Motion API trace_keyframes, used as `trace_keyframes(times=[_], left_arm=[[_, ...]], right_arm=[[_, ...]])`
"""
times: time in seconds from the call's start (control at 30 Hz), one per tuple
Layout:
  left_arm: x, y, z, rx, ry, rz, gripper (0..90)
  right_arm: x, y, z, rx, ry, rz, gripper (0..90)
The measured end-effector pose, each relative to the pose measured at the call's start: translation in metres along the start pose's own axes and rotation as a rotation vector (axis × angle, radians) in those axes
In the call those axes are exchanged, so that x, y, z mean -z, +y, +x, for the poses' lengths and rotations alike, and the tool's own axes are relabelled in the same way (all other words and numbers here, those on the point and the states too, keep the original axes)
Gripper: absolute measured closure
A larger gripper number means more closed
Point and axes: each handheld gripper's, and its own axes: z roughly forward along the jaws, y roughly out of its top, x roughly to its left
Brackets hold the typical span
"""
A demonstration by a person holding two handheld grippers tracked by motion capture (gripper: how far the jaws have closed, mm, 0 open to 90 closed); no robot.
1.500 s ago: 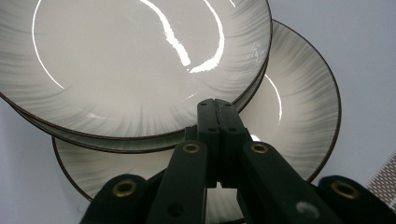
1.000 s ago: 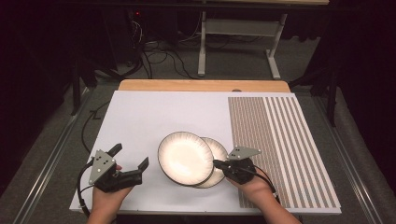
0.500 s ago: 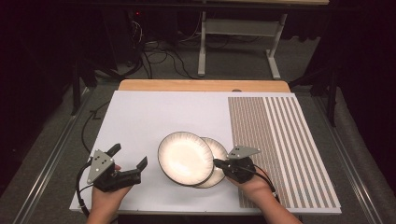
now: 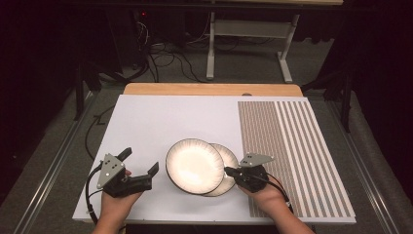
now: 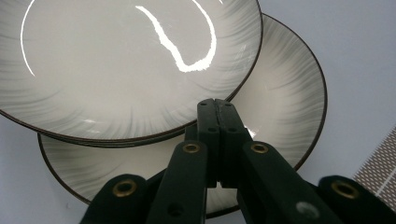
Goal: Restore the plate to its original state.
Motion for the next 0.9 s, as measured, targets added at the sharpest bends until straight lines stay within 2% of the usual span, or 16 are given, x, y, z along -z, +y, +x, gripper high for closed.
trace_keyframes(times=[0.53,0.9], left_arm=[[0.0069,-0.0013,0.0036,0.013,0.012,-0.004,0.6],[0.0044,-0.0006,0.0027,0.006,0.005,-0.003,0.6]], right_arm=[[0.0001,0.0037,0.0003,0.006,-0.007,0.001,90.0],[0.0027,0.0028,-0.0018,0.006,-0.021,0.004,90.0]])
